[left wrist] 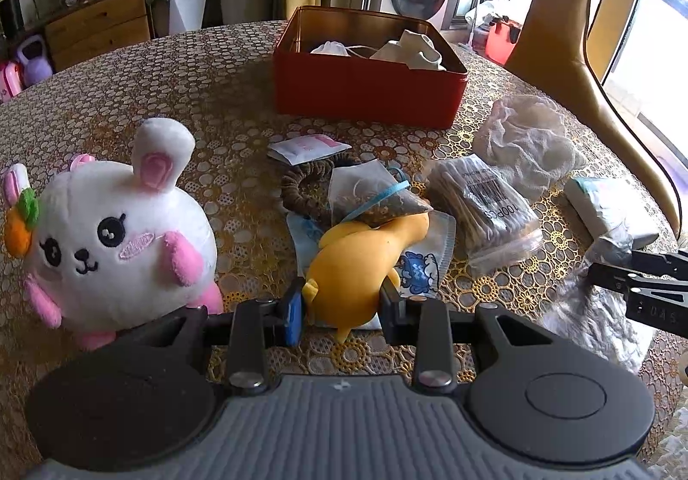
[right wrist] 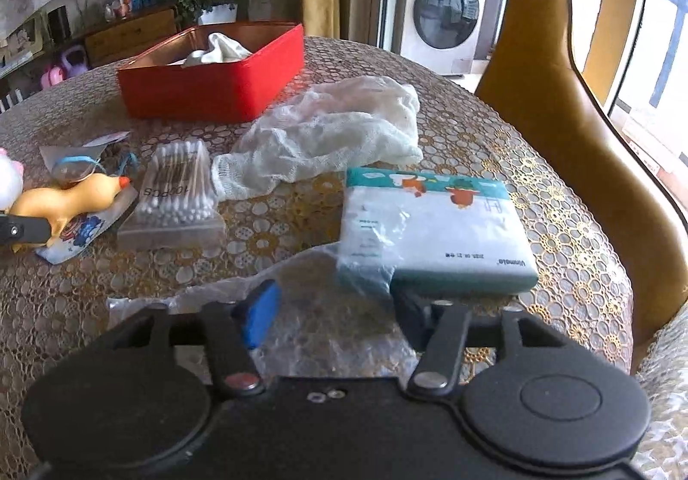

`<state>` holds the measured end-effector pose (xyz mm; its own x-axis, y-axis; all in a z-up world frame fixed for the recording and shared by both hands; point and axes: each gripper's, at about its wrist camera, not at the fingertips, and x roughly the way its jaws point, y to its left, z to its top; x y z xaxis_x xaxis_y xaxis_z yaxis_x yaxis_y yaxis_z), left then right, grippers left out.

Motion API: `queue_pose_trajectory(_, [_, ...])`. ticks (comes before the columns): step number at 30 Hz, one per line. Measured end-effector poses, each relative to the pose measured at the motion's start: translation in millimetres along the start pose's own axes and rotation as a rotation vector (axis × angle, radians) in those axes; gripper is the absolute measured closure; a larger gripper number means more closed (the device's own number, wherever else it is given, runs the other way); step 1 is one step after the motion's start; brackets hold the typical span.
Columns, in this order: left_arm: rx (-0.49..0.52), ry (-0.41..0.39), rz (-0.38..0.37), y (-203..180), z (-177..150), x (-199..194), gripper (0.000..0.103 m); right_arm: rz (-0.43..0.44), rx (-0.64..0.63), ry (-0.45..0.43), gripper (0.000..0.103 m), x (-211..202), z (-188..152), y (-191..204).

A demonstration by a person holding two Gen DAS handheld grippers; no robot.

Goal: Organize soft objects
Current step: 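Lift the yellow duck with the left tool while the right tool lifts the plastic bag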

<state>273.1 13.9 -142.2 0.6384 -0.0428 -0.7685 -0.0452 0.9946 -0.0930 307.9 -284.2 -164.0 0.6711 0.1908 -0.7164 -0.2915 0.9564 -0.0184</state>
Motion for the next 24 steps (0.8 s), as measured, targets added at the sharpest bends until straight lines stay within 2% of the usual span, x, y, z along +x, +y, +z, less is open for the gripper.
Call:
queue_pose_trajectory(2, [0.002, -0.001, 0.001, -0.3, -0.1, -0.1, 0.07, -0.002, -0.016, -0.001, 0.07, -2.7, -0.5, 3.5])
queue_pose_trajectory(8, [0.001, -0.005, -0.001, 0.3, -0.3, -1.7, 0.07, -0.001, -0.091, -0.014, 0.097, -7.7, -4.7, 18.3])
queue_pose_trajectory(11, [-0.003, -0.008, -0.009, 2.1, -0.4, -5.1, 0.071, -0.012, -0.096, -0.033, 0.101, -12.3, -6.3, 21.6])
queue_pose_trajectory(24, [-0.036, -0.054, -0.088, 7.2, 12.1, -46.4, 0.073, 0.097, 0.03, -0.15, 0.102, -65.7, 5.8, 17.6])
